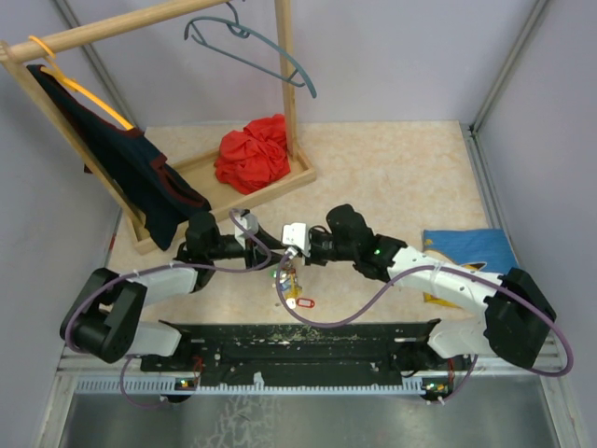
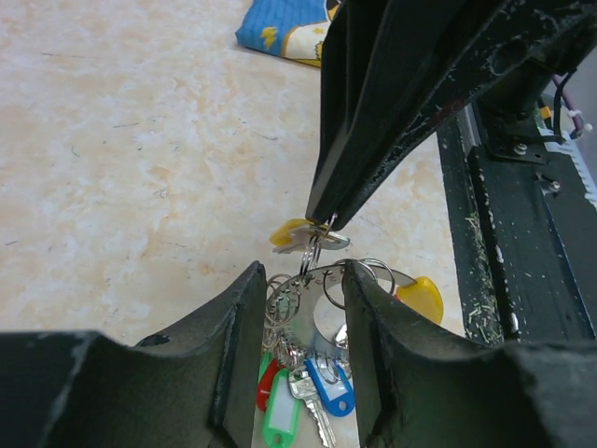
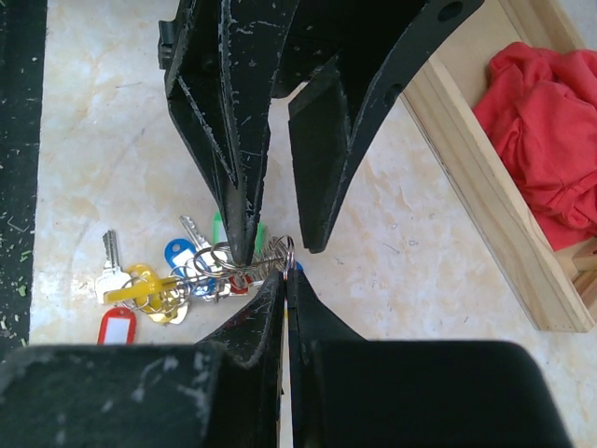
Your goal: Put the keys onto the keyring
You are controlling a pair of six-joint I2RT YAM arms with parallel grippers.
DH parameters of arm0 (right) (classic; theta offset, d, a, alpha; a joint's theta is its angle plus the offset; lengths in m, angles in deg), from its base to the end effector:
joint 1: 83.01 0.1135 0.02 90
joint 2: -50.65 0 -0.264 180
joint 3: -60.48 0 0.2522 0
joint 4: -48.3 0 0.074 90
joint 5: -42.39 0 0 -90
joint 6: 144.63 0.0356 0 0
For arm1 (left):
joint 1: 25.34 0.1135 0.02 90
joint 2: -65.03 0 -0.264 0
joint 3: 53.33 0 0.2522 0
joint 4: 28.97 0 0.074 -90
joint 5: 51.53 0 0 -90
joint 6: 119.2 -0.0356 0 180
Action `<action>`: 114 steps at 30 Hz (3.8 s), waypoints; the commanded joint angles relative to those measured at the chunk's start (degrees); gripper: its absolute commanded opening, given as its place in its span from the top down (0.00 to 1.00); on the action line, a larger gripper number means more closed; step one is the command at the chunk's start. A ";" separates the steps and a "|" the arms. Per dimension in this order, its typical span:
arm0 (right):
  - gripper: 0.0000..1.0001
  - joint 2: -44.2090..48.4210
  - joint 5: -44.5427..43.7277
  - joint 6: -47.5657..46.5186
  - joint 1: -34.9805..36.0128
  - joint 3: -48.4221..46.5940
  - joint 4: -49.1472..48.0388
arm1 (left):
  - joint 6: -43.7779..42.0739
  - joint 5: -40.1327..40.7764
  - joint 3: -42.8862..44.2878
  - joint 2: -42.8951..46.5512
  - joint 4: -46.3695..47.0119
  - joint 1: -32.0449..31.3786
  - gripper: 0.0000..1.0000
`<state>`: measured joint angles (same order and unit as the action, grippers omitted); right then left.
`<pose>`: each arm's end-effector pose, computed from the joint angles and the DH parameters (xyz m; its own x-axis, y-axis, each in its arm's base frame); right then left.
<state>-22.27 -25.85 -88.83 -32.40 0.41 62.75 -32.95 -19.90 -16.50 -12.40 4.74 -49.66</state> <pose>0.1697 0.2275 0.2607 0.2802 -0.4813 -0.8305 -0.9302 0.0777 -0.3588 0.2117 -0.1289 0.1959 -0.0446 0.0578 -0.9973 0.9913 0.1263 -0.0370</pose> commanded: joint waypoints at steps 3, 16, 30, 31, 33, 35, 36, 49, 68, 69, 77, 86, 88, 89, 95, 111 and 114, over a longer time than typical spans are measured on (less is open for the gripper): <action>1.00 -0.08 2.04 -0.70 0.72 -4.12 -1.64 | -1.91 -6.33 2.03 -1.39 -0.02 0.25 0.59; 1.00 0.27 0.03 -0.70 1.07 -4.11 0.71 | -1.67 -6.71 2.55 -1.21 -1.93 0.29 1.00; 1.00 2.93 -4.81 2.51 1.07 2.57 -0.65 | 3.23 -1.04 -0.54 4.31 2.88 0.25 1.00; 1.00 2.84 -4.48 2.65 1.07 2.84 -0.90 | 3.80 -0.85 -0.75 4.58 3.88 0.24 1.00; 1.00 2.50 -3.55 3.35 1.07 3.17 -1.51 | 5.10 -0.79 -1.16 4.71 5.71 0.26 1.00; 1.00 2.16 -2.49 4.00 1.15 3.64 -2.72 | 6.06 -0.34 -1.63 4.88 7.15 0.28 1.00; 1.00 2.03 -1.77 4.31 1.16 3.86 -3.43 | 6.89 -0.12 -1.89 4.87 8.20 0.29 1.00; 1.00 2.54 -2.24 6.04 2.28 6.37 -12.47 | 8.63 1.45 -3.93 5.06 12.79 0.28 1.00; 1.00 3.56 -4.02 6.99 2.26 8.26 -19.57 | 9.08 -2.88 -3.62 4.49 13.60 0.20 1.00; 1.00 3.34 -3.82 6.91 2.29 8.11 -19.21 | 9.11 -2.73 -3.69 4.66 13.76 0.15 1.00; 1.00 1.43 -1.25 5.11 2.42 5.83 -13.13 | 10.41 0.44 -4.41 5.47 15.60 0.15 1.00; 1.00 -2.03 -7.21 2.89 4.83 4.62 -12.03 | 12.34 2.73 -5.82 5.50 19.72 0.15 1.00; 1.00 -0.99 -8.98 2.42 4.77 4.49 -12.03 | 11.93 3.09 -6.20 5.33 19.99 0.16 1.00; 1.00 -0.39 -9.67 2.05 4.76 4.16 -11.49 | 11.56 3.39 -6.50 5.32 20.05 0.22 1.00; 1.00 2.20 -10.80 -1.20 4.81 0.51 -6.08 | 8.09 3.26 -6.39 5.99 16.45 0.26 0.66; 1.00 0.71 -9.81 -3.88 5.87 -4.29 -0.69 | 4.52 -1.25 -2.42 4.59 6.72 0.34 0.49; 1.00 0.42 -10.25 -4.16 6.36 -4.49 -0.69 | 4.58 -2.09 -1.15 3.39 5.00 0.32 0.53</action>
<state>-22.47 -35.81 -92.04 -27.48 -0.35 64.26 -27.86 -19.22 -20.22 -7.61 12.04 -49.55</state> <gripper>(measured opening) 0.006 0.491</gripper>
